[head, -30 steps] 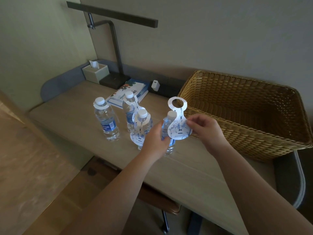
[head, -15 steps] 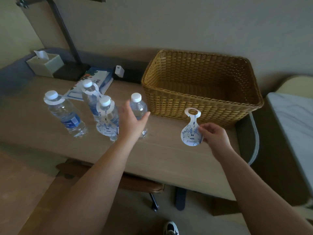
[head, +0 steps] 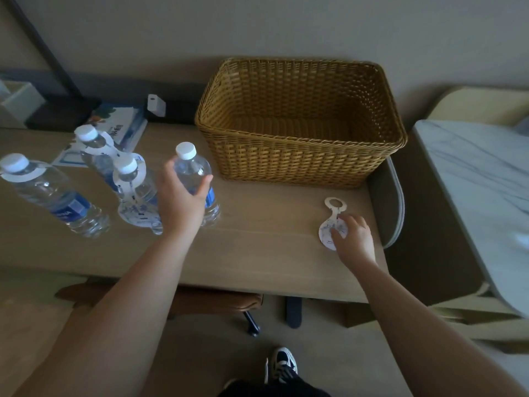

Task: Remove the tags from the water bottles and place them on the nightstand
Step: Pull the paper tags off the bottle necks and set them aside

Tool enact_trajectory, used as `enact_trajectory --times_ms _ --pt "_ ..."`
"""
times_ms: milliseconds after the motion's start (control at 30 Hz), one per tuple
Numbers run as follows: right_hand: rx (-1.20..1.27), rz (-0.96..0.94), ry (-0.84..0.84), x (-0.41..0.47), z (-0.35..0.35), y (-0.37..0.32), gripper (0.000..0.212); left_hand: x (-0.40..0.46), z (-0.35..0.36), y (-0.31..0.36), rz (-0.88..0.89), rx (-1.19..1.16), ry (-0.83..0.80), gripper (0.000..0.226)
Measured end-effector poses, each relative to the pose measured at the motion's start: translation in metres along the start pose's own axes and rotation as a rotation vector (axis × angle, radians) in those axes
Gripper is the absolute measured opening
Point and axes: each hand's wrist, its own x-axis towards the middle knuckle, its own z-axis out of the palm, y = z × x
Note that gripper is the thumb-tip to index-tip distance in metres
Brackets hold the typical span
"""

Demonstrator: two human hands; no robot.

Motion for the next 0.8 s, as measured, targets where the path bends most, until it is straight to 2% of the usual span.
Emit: enact_trajectory --times_ms 67,133,400,600,800 --pt "-0.162 -0.116 -0.033 -0.013 0.010 0.002 0.046 -0.001 0.000 0.000 0.003 0.002 0.003 0.065" --pt "-0.271 -0.151 -0.116 -0.021 0.018 0.004 0.049 -0.001 0.000 0.000 0.009 0.004 0.004 0.065" --pt "-0.396 -0.148 -0.264 -0.011 0.016 0.000 0.058 -0.003 0.001 0.002 0.012 0.034 0.006 0.067" --pt "-0.329 -0.210 -0.243 -0.012 0.009 -0.009 0.055 -0.001 0.003 0.001 -0.017 0.054 0.007 0.068" --pt "-0.116 -0.314 -0.235 -0.015 0.005 -0.068 0.054 -0.012 -0.003 0.017 -0.023 0.145 0.007 0.079"
